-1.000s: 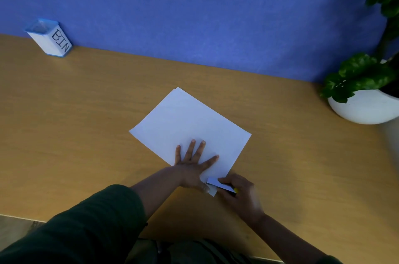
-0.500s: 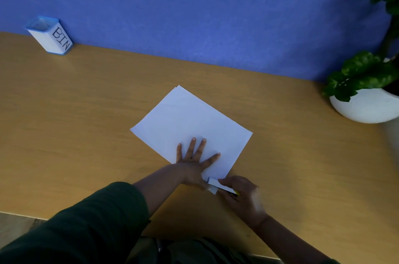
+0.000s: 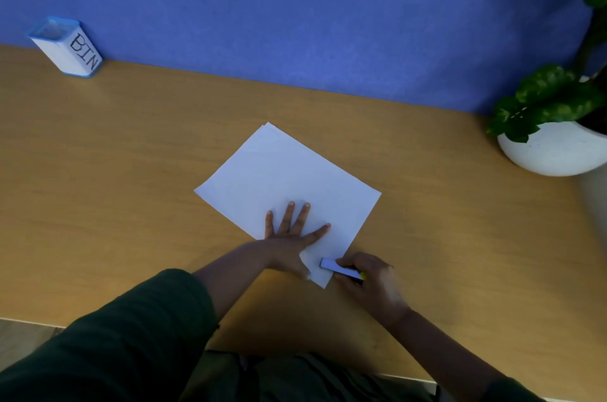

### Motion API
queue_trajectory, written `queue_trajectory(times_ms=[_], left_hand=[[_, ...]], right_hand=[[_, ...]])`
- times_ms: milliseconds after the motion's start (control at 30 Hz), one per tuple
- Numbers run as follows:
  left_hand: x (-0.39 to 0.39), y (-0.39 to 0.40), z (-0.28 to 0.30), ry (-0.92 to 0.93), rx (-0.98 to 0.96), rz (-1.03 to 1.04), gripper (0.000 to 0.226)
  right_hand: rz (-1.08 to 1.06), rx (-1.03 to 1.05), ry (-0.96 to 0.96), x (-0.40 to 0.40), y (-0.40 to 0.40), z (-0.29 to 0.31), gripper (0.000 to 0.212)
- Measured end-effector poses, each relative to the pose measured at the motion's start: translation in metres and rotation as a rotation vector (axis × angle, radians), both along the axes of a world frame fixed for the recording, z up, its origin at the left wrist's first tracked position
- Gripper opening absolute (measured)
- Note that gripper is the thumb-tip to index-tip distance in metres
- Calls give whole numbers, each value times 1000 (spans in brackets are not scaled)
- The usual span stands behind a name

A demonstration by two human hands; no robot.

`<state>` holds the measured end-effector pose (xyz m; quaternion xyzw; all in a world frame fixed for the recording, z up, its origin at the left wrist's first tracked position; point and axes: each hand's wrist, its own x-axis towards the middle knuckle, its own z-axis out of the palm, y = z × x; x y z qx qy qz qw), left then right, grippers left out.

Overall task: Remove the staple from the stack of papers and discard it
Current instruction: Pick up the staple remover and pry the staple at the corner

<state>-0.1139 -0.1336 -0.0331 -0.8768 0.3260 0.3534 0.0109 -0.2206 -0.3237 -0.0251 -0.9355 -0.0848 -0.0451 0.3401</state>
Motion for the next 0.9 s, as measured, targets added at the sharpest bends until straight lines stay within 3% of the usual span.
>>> queue_trajectory(times_ms=[167, 367, 633, 900], left_hand=[[1, 0, -2, 33, -46, 50, 81], [-2, 1, -8, -25, -43, 36, 77], [-4, 1, -11, -70, -65, 53, 77], [-8, 2, -13, -132, -80, 59, 76]], right_hand=[[-131, 64, 95, -4, -6, -2, 24], [-210, 63, 172, -3, 0, -3, 24], [-704, 275, 301, 13, -22, 7, 15], [-747, 116, 315, 29, -44, 4, 23]])
